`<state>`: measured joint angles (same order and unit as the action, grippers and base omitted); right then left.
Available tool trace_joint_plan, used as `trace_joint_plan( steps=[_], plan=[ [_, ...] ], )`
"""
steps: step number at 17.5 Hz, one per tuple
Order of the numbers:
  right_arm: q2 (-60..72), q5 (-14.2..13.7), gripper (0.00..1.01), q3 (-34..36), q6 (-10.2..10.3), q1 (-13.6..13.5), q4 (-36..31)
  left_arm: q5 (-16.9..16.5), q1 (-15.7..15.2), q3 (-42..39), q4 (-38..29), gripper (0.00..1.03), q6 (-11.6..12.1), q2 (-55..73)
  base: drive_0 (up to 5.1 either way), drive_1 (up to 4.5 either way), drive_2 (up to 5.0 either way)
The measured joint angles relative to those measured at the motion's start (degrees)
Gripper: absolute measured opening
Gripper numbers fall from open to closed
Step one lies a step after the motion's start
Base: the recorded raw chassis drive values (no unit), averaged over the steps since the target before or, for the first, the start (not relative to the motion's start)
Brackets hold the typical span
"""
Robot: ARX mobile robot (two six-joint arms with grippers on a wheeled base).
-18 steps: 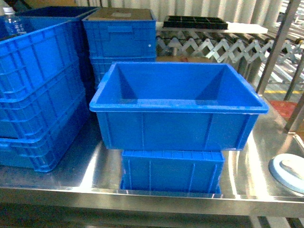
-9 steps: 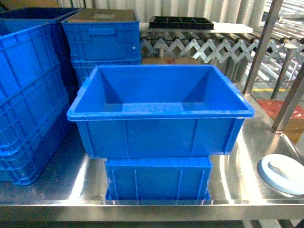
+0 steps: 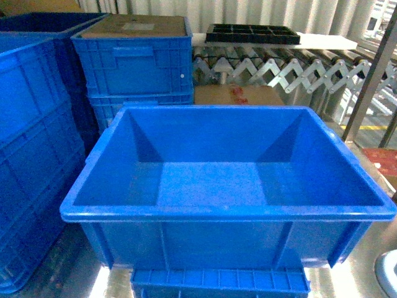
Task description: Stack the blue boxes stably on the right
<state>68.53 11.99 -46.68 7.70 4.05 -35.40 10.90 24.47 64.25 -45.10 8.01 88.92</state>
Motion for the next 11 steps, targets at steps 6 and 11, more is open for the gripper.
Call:
trace_joint_plan(
  steps=[6,11],
  plan=[
    [0.0,-0.04,0.07,-0.02,0.0,0.0,-0.26,0.0,0.0,0.17,-0.37,0.08,0.13,0.02,-0.4,3.66,-4.5],
    [0.48,0.02,0.07,-0.02,0.0,0.0,0.04,0.04,-0.04,-0.09,-0.24,0.08,-0.07,0.61,-0.4,3.66,-4.5]
  ],
)
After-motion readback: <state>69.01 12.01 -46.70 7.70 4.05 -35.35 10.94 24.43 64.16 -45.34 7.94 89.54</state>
